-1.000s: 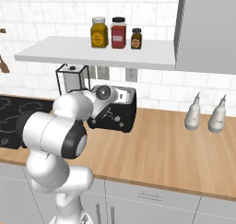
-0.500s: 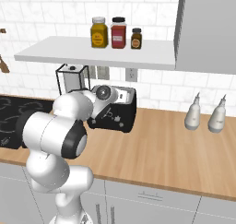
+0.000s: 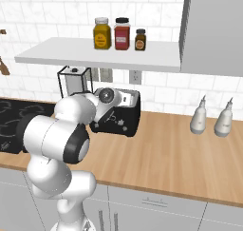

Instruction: Start the toaster. Once the lever pops up, take the bread to the plate on the dining counter.

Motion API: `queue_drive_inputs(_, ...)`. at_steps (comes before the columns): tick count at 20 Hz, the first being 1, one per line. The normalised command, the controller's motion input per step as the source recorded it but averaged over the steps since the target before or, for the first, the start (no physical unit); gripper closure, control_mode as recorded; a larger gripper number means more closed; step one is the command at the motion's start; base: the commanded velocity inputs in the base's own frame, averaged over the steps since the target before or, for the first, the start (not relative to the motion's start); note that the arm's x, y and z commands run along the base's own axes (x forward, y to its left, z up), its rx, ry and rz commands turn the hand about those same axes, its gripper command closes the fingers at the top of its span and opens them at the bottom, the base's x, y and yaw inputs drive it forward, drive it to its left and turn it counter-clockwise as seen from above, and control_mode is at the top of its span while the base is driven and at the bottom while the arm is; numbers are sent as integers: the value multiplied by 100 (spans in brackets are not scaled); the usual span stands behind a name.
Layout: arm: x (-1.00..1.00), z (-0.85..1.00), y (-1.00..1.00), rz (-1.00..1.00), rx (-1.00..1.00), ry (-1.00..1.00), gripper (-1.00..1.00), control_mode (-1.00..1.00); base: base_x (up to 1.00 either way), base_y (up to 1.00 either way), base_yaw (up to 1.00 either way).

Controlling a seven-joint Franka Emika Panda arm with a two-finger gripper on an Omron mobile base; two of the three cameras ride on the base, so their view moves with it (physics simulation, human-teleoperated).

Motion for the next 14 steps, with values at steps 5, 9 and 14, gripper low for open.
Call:
queue_drive_inputs(5,0,0,0,0,0,0,-100,-100,0,0,0)
queue_drive_inputs(9,0,0,0,0,0,0,-100,-100,0,0,0)
queue_drive_inputs(14,0,0,0,0,0,0,-100,-100,0,0,0)
